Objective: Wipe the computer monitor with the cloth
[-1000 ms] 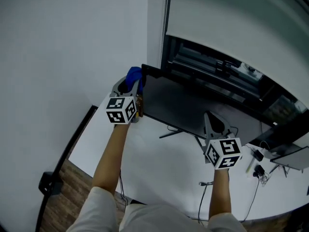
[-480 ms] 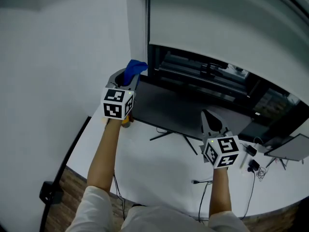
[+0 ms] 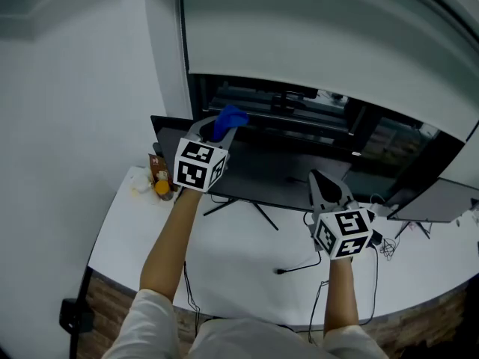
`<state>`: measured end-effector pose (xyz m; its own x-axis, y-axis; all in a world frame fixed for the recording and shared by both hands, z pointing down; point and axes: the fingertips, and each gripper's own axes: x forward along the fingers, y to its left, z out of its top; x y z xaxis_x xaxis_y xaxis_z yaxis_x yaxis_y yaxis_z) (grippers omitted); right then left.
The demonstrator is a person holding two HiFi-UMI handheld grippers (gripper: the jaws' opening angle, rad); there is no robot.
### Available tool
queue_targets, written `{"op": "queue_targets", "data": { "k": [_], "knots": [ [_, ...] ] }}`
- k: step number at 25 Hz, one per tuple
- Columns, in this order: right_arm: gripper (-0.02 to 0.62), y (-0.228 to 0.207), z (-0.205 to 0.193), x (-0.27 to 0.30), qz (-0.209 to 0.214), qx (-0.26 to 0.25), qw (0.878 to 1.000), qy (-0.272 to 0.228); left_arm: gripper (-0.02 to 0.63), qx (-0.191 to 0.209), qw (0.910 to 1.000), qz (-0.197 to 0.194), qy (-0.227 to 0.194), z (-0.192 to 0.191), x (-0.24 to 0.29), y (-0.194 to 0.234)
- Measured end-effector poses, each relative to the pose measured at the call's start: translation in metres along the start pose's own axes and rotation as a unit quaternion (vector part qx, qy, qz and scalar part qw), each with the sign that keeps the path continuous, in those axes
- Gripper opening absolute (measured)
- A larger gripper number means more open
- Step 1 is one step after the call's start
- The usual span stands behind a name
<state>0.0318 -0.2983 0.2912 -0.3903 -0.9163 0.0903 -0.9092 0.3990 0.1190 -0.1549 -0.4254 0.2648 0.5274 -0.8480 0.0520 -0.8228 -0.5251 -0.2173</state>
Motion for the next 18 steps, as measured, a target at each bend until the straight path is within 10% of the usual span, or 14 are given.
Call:
{"op": "queue_targets", "data": {
  "k": [18],
  "knots": [
    [0.015, -0.083, 0.008, -0.113, -0.076, -0.006, 0.997, -0.004, 0.123, -0.047, 0.9851, -0.148, -0.073, 0.057, 0.033, -0.196]
  ]
}}
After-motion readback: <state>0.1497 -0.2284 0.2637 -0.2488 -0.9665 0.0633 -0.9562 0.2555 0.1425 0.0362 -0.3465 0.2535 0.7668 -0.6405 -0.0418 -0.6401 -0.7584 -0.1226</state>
